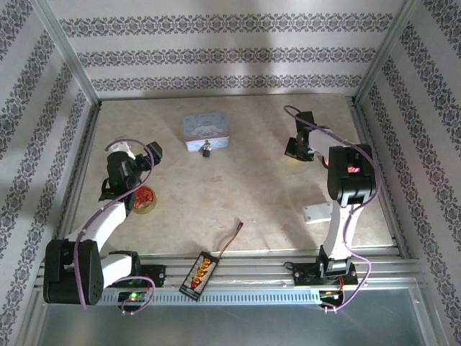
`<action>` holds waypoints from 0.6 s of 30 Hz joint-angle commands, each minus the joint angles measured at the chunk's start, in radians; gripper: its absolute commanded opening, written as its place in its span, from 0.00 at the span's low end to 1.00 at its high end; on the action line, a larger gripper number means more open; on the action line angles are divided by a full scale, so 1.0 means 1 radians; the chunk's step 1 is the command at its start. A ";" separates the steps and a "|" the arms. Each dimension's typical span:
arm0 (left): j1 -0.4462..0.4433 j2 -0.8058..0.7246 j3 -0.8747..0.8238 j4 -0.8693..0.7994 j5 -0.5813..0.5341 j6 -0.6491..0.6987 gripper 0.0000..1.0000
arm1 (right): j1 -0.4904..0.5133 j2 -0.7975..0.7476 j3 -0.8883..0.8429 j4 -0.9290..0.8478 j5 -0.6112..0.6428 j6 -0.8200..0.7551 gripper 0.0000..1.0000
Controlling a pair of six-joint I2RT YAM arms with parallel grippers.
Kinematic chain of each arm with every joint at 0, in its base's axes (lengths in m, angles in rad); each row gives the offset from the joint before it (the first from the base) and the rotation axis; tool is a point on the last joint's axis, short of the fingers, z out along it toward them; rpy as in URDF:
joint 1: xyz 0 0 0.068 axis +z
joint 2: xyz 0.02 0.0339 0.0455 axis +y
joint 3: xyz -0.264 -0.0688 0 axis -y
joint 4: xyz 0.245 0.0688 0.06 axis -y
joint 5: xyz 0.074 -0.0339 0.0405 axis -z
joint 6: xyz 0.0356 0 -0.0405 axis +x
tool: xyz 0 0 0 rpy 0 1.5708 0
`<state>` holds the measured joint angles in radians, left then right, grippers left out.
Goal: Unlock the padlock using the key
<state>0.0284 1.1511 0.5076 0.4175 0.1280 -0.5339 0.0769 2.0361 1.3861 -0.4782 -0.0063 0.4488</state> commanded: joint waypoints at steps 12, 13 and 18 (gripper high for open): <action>0.007 0.010 0.065 -0.037 0.083 -0.162 0.99 | 0.102 -0.178 -0.064 0.022 -0.175 -0.052 0.00; 0.005 0.009 0.066 -0.037 0.093 -0.175 0.99 | 0.112 -0.199 -0.077 0.037 -0.199 -0.045 0.00; -0.029 0.025 0.079 -0.024 0.159 -0.208 0.99 | 0.160 -0.288 -0.173 0.192 -0.322 0.026 0.00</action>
<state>0.0208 1.1660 0.5491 0.4026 0.2272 -0.6983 0.2123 1.7924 1.2663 -0.3904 -0.2165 0.4232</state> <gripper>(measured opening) 0.993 0.041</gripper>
